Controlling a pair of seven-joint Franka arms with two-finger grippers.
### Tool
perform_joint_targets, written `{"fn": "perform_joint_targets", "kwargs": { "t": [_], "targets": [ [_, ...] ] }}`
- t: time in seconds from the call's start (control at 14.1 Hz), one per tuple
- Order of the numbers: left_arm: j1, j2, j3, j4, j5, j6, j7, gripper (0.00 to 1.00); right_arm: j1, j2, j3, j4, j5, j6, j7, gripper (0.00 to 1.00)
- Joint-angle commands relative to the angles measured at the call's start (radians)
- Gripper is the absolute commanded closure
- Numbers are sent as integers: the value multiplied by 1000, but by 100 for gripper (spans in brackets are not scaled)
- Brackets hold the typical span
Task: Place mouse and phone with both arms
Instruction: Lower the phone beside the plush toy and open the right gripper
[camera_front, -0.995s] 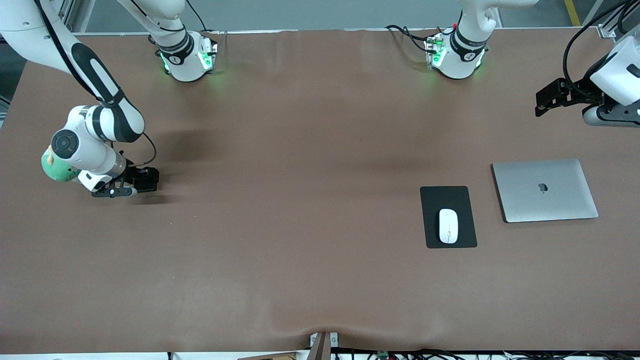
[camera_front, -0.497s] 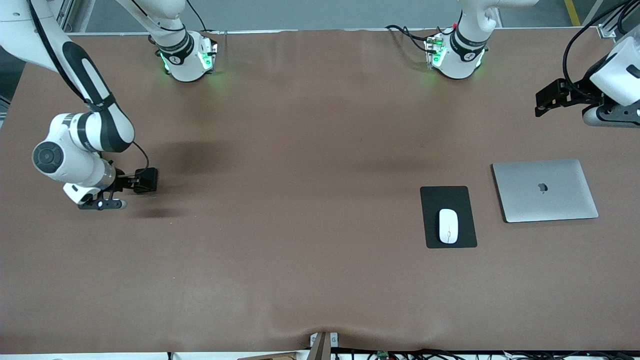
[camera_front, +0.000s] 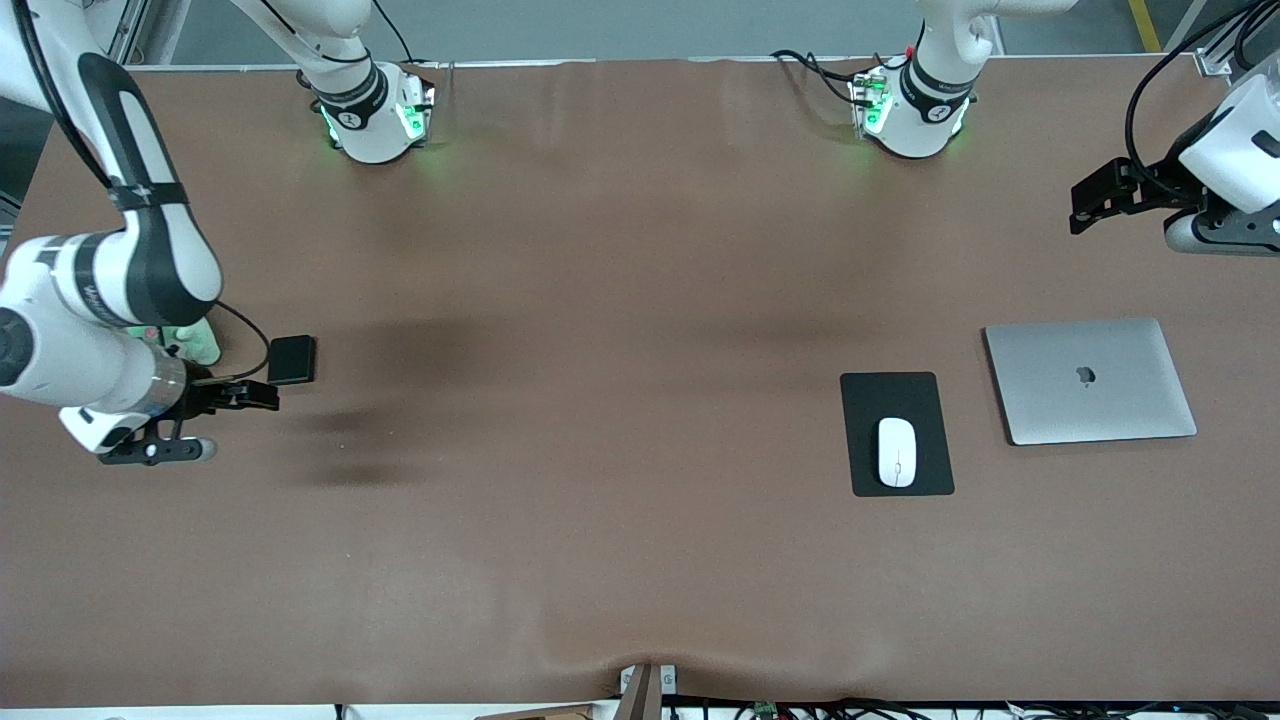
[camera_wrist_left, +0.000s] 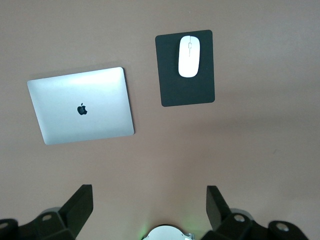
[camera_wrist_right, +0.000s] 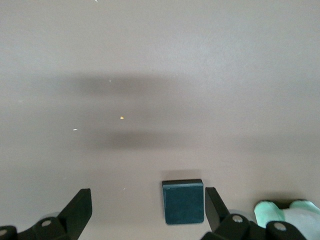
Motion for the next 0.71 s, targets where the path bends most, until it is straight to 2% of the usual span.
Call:
{"fn": "perform_joint_targets", "kwargs": {
  "t": [0.0,0.21,0.36,0.57,0.64],
  "targets": [
    [-5,5,6,8,15,0,5,0,-2,30,10,174,59,-149,6,0],
    [-5,5,6,8,15,0,5,0,7,13,12,264,75,-279,12,0],
    [-4,6,6,8,15,0,5,0,51,-5,-5,329,61,-391,14,0],
    [1,6,6,8,15,0,5,0,64,-11,-7,416,59,-545,96,0],
    [2,6,6,8,15,0,5,0,97,-11,-16,445,59,-599,110,0]
  ]
}}
